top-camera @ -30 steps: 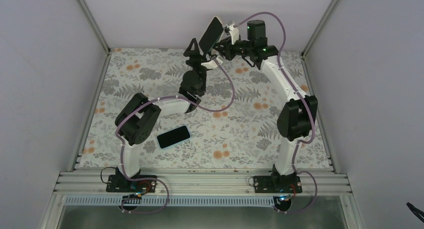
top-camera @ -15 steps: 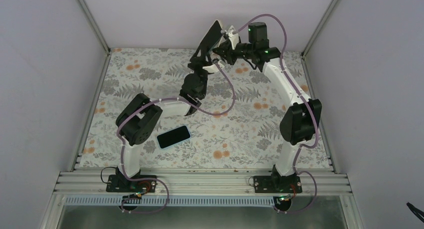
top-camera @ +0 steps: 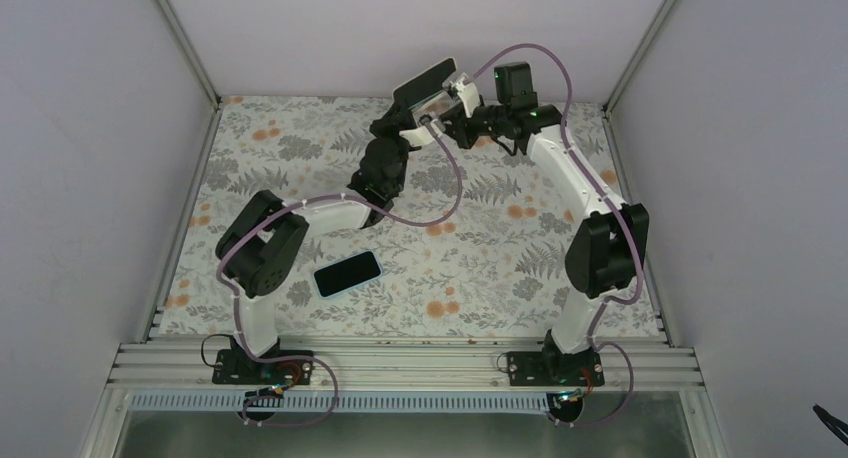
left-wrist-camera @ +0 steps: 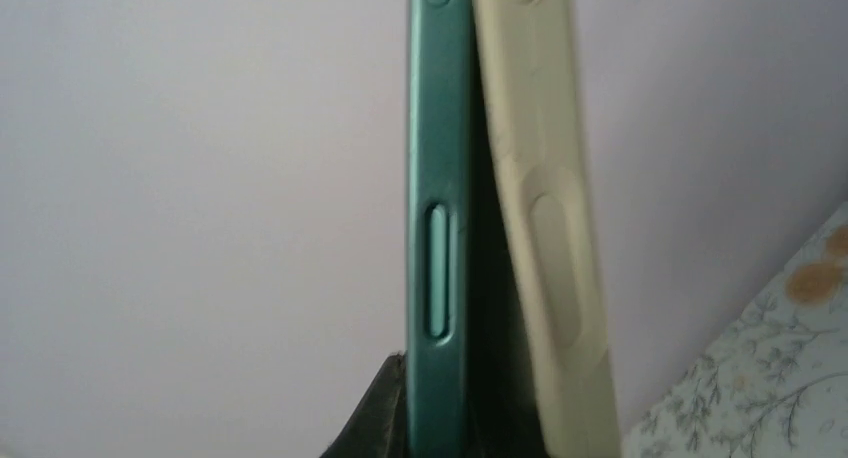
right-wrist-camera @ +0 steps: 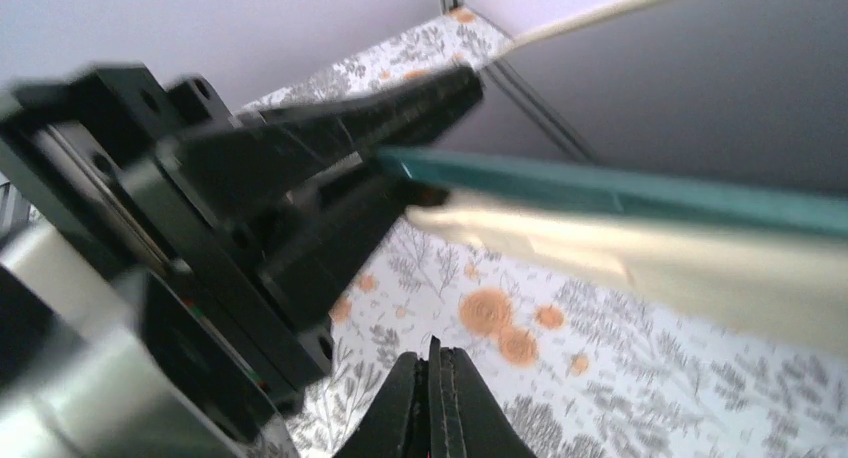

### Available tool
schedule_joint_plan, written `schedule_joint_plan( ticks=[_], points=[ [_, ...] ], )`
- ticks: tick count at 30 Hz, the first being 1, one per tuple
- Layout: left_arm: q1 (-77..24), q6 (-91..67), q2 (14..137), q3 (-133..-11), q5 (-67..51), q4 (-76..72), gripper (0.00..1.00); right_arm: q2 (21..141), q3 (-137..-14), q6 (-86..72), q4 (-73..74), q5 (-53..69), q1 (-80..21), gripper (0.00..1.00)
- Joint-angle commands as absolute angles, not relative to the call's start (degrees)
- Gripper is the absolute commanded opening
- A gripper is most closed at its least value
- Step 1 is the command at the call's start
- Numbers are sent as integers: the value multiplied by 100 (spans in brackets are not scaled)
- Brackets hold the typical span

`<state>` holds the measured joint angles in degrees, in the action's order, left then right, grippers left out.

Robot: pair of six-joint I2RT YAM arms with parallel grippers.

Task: Take the phone out of the phone case
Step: Remove the phone case from the phone.

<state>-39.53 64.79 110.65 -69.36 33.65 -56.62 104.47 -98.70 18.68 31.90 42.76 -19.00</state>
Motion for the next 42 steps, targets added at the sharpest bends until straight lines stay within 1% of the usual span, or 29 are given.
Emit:
schedule_joint_plan(
  ticks=[1, 6, 9, 12, 15, 16, 18, 19, 20, 23, 27, 31, 36, 38, 42],
  points=[
    [-3742, 5648, 9924, -7068, 3689, -6061, 2, 10420, -9381, 1597, 4761, 4437, -2129, 3],
    [-3736, 5359, 9261, -6529, 3291, -5185, 2, 10311, -9322, 1373, 4599, 4157, -1771, 3],
    [-3718, 5014, 8816, -6316, 2971, -4287, 2, 10217, -9233, 1371, 4582, 4061, -1593, 3],
    [-3702, 4599, 8485, -6260, 2697, -3386, 2, 10042, -9115, 1401, 4556, 4169, -1490, 3],
    [-3678, 4287, 8354, -6158, 2583, -3008, 2, 9790, -8924, 1224, 4234, 4448, -1390, 3],
    [-3668, 4164, 8346, -6149, 2539, -2924, 2, 9713, -8886, 1160, 4122, 4559, -1367, 11],
    [-3664, 3957, 8400, -6126, 2505, -2950, 2, 9587, -8854, 999, 3896, 4775, -1354, 40],
    [-3684, 3910, 8456, -6131, 2532, -3027, 2, 9573, -8863, 902, 3775, 4874, -1354, 46],
    [-3730, 3928, 8539, -6116, 2669, -3225, 2, 9572, -8879, 759, 3634, 4933, -1359, 49],
    [-3944, 4564, 8862, -5987, 3457, -4560, 2, 9398, -9129, 311, 3222, 4957, -1358, 51],
    [-4200, 5543, 9363, -5965, 3914, -6101, 2, 9663, -9690, 31, 3092, 4942, -1355, 56],
    [-4445, 6310, 9787, -6004, 4076, -7335, 2, 10050, -10004, -88, 3116, 5193, -1355, 57],
    [-4667, 7439, 10500, -6301, 4162, -8889, 2, 10078, -9655, -453, 2351, 5351, -1362, 54],
    [-4692, 7610, 10676, -6478, 4191, -9091, 2, 10047, -9511, -508, 2078, 5376, -1363, 52],
    [-4685, 7478, 10757, -6627, 4143, -8957, 2, 10115, -9471, -524, 1817, 5627, -1367, 49]
  ],
)
